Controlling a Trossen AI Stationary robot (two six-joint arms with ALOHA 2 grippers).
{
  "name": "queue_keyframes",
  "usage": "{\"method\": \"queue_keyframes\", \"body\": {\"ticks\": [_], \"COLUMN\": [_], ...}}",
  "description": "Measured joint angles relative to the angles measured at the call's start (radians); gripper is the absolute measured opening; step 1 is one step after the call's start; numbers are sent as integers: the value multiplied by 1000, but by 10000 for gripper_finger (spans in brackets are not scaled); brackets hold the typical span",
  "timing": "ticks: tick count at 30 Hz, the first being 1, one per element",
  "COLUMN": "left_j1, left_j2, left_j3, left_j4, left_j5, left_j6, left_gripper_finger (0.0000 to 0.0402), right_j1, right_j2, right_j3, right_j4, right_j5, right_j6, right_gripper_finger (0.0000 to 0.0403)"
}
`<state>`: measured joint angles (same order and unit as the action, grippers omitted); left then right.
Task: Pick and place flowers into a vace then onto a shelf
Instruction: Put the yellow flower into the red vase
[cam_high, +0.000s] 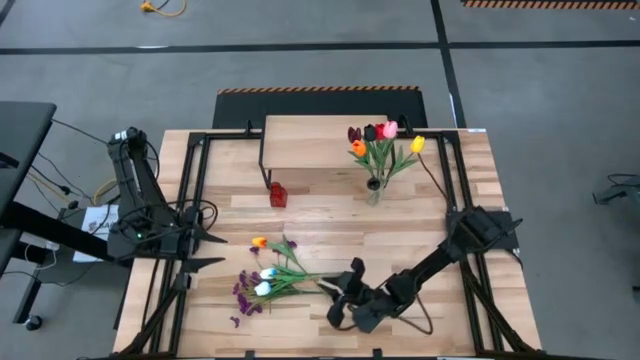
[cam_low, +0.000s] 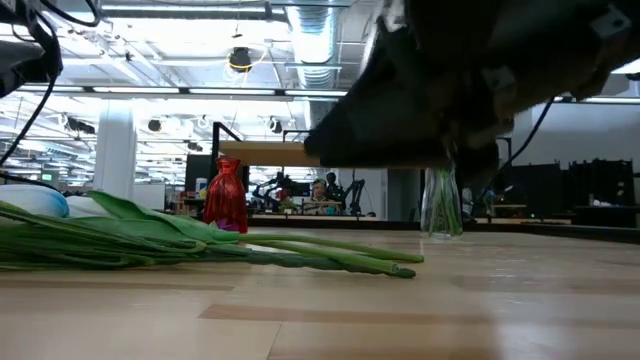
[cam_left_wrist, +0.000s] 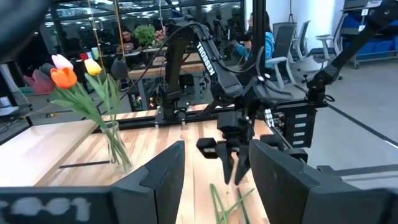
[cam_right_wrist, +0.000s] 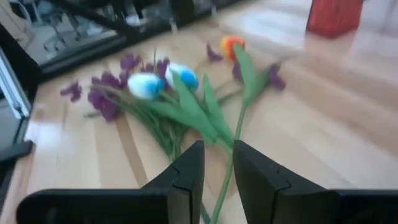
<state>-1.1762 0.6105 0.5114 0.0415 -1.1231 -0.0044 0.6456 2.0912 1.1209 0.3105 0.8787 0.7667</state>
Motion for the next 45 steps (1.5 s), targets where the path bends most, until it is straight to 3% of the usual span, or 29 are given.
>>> {"method": "queue_keyframes", "body": {"ticks": [14, 27, 31, 36, 42, 45], "left_j1": [1, 0, 0, 1, 0, 0], "left_j2": [-9, -9, -8, -8, -8, -8], "left_j3": [0, 0, 0, 0, 0, 0], "left_j4": [-36, -54, -53, -54, -63, -79], "left_j5": [1, 20, 20, 20, 21, 20], "left_j6": [23, 22, 22, 21, 8, -3], "left_gripper_finger": [171, 171, 171, 171, 171, 171], "right_j1": [-40, -67, -70, -68, -45, -25], "right_j2": [138, 134, 134, 131, 120, 95], "right_j3": [113, 142, 141, 138, 134, 147], "right_j4": [-129, -265, -271, -269, -212, -208], "right_j5": [-125, -176, -174, -167, -130, -63], "right_j6": [140, 225, 228, 211, 110, 72], "right_gripper_finger": [76, 76, 62, 9, 5, 5]}}
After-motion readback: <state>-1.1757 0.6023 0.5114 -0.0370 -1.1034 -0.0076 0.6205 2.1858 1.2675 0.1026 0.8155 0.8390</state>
